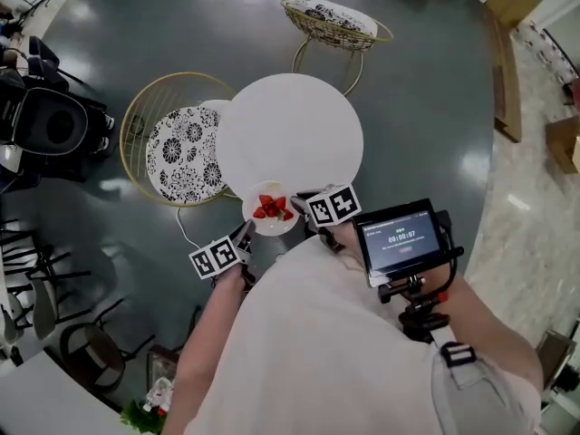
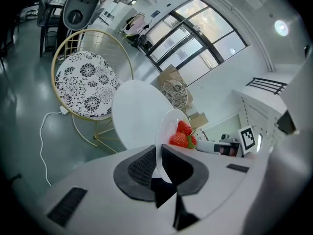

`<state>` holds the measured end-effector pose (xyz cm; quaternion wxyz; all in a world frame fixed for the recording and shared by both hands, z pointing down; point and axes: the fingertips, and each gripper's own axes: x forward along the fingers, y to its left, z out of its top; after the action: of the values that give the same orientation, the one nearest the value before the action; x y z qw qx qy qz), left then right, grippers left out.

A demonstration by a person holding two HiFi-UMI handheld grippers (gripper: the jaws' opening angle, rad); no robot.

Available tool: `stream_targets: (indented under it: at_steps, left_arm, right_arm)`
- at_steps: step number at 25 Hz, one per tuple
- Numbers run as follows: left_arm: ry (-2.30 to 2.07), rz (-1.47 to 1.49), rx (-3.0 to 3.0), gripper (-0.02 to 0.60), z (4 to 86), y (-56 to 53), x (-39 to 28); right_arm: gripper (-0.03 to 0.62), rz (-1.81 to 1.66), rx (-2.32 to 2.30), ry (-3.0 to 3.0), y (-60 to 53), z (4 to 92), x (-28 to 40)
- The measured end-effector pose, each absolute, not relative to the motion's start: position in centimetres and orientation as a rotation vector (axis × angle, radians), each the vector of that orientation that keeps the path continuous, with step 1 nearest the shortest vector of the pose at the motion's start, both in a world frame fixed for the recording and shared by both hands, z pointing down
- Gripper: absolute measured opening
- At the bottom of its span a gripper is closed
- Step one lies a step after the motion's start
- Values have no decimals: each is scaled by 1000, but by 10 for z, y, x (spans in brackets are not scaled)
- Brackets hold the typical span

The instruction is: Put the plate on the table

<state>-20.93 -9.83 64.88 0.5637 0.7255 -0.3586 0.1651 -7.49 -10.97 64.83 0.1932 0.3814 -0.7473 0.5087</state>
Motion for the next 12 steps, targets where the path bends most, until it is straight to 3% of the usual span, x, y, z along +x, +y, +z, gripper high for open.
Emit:
stream_targets:
  at_steps: [12]
  left_arm:
    - [-793, 464, 1675, 41, 689, -149, -164]
  right_arm:
    - [49, 1474, 1069, -2032, -157, 690, -30]
